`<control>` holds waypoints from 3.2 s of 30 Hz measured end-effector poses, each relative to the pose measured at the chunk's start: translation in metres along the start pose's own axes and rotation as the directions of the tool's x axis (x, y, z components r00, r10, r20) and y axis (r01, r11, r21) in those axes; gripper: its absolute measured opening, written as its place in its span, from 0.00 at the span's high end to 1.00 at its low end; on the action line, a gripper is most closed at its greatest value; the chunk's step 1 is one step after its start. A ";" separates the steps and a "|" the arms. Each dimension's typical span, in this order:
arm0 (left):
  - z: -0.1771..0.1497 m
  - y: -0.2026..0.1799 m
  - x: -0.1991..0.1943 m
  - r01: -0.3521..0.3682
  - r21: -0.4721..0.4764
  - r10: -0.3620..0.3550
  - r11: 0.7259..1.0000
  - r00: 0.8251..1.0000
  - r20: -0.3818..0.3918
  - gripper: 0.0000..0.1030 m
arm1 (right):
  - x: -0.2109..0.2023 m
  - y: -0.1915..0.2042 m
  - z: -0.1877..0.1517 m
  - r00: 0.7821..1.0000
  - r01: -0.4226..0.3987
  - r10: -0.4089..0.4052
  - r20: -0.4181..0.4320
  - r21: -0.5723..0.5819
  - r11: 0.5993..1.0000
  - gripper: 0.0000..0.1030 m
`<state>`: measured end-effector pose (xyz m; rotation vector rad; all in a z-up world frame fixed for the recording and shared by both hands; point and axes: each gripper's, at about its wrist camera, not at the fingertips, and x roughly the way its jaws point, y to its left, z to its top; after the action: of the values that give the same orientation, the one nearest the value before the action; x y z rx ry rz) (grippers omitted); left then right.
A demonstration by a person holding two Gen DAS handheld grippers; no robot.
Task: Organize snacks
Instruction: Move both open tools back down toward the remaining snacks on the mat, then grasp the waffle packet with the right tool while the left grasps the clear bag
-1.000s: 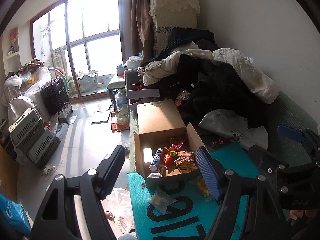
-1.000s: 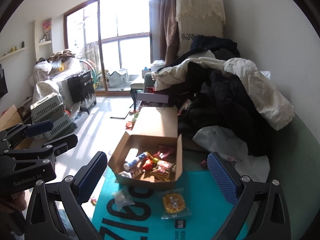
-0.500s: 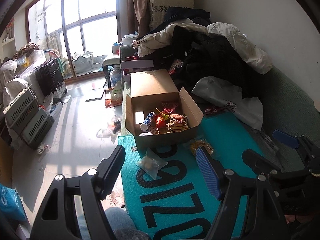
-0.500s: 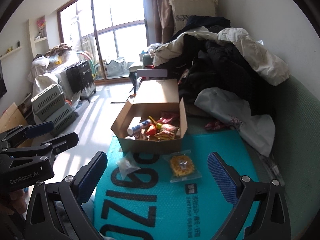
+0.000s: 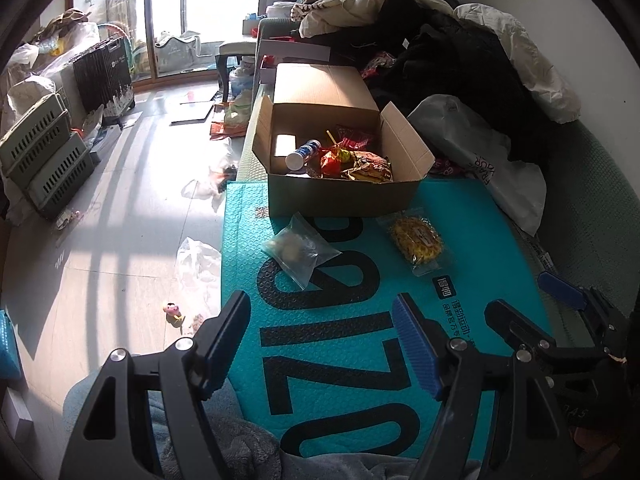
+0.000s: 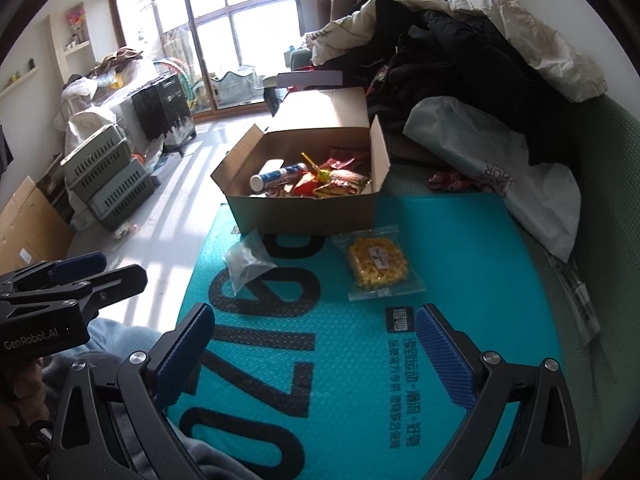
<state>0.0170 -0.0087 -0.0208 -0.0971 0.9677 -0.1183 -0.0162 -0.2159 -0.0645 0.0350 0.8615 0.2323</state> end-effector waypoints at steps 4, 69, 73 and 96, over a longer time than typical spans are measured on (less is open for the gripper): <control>-0.001 0.009 0.017 -0.035 -0.043 0.034 0.998 0.999 -0.034 0.29 | 0.019 -0.003 -0.002 0.999 -0.011 0.012 -0.042 0.011 1.000 0.01; 0.018 0.035 0.226 -0.234 -0.211 0.173 0.949 0.947 -0.270 0.35 | 0.225 -0.077 0.016 0.946 0.120 -0.120 -0.302 -0.017 0.993 0.22; 0.015 0.035 0.219 -0.208 -0.185 0.158 0.961 0.954 -0.256 0.51 | 0.215 -0.075 0.007 0.942 0.135 -0.126 -0.311 0.005 0.991 0.25; -0.053 -0.044 0.178 0.056 0.010 -0.049 0.998 0.930 -0.364 0.56 | 0.156 -0.070 -0.050 0.921 0.059 -0.038 -0.388 0.041 0.997 0.27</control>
<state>0.0710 -0.0793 -0.1896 -0.0836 1.3359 -0.2005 0.0571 -0.2536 -0.2224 0.0161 1.2622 0.1721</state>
